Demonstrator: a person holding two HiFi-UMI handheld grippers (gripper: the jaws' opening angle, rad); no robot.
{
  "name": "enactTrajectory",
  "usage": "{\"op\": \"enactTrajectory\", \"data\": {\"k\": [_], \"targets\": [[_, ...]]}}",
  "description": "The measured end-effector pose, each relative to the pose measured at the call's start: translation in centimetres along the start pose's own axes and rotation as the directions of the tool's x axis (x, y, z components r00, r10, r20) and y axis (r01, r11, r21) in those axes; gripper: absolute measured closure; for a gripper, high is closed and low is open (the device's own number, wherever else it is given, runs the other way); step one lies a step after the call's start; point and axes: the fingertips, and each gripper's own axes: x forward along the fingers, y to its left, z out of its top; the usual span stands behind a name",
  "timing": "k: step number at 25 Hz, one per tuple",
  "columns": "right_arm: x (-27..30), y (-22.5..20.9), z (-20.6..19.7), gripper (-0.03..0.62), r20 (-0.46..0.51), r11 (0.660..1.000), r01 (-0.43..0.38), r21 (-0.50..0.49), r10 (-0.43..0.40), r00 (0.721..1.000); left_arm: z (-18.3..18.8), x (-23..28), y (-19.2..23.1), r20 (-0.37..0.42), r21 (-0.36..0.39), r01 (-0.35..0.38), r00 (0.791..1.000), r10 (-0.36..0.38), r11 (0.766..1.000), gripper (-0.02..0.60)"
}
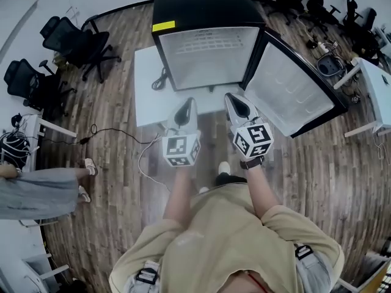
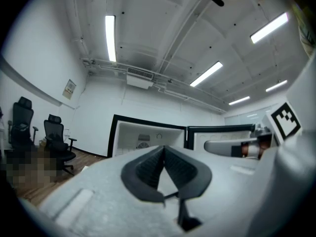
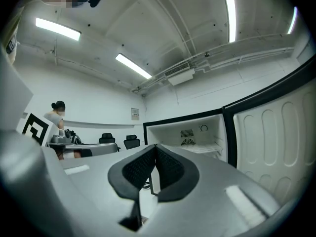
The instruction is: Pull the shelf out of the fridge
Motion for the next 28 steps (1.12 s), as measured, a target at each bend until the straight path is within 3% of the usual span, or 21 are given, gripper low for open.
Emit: {"op": "enactTrajectory", "data": {"k": [6,11,18,24,28], "targets": [[2.9,-5.6,2.9,0.586,0.059,0.999,-0.032,0.018,0.031,0.998,1.7,5.6,-0.8,0.03,0.04,-0.031,0.999,0.03,0.999,0.583],[5.0,-9.8,2.1,0.586,0.061,0.997,-0.037,0.061,0.033,0.998,0.8,9.2,-1.5,0.027,0.06,-0.046,0.999,0.044,0.997,0.583],[6.5,-12.3,-1.2,0.586,0.004,0.992,-0.066,0.109,0.065,0.998,-1.9,12.3,-1.9,-0.02,0.056,-0.056,0.998,0.057,0.997,0.583],[9.0,-13.7,-1.8,0.586,0.004,0.989,-0.066,0.134,0.066,0.998,-2.4,15.0,-1.1,-0.01,0.064,-0.028,1.0,0.029,0.998,0.583],[11.0,-14.1,-2.3,0.586,-0.013,0.988,-0.075,0.138,0.078,0.997,-2.6,16.5,1.0,0.006,0.025,-0.052,0.999,0.052,0.998,0.583]]}}
